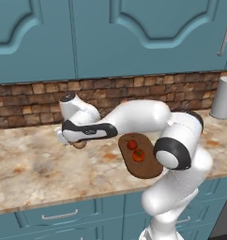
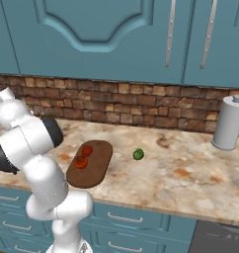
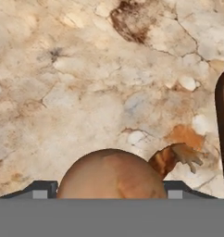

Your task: Place the avocado, onion, tomato, and bell pepper on the cutting board.

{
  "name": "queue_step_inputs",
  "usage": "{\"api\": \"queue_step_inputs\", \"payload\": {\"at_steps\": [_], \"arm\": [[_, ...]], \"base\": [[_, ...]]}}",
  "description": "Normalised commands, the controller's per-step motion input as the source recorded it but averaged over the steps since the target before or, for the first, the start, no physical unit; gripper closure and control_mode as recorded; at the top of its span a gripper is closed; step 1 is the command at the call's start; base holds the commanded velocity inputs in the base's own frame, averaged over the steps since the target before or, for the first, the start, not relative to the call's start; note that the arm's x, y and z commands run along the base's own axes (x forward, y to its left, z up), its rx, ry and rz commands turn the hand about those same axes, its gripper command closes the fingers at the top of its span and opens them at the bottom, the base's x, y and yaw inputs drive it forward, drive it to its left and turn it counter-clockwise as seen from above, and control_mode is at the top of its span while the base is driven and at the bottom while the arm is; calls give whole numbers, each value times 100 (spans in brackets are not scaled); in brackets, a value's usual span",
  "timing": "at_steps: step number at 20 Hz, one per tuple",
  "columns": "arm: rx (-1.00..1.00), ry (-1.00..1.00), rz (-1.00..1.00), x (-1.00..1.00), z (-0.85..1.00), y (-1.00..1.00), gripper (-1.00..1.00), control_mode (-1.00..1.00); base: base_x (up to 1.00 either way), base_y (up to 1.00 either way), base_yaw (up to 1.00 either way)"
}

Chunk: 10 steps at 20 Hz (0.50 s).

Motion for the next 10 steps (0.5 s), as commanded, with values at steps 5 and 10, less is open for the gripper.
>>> {"api": "queue_step_inputs", "payload": {"at_steps": [5,10], "arm": [[4,-10,-4,-91,59,-89,100,-100],[3,-1,-10,-61,67,-95,100,-100]], "base": [[0,0,0],[0,0,0]]}}
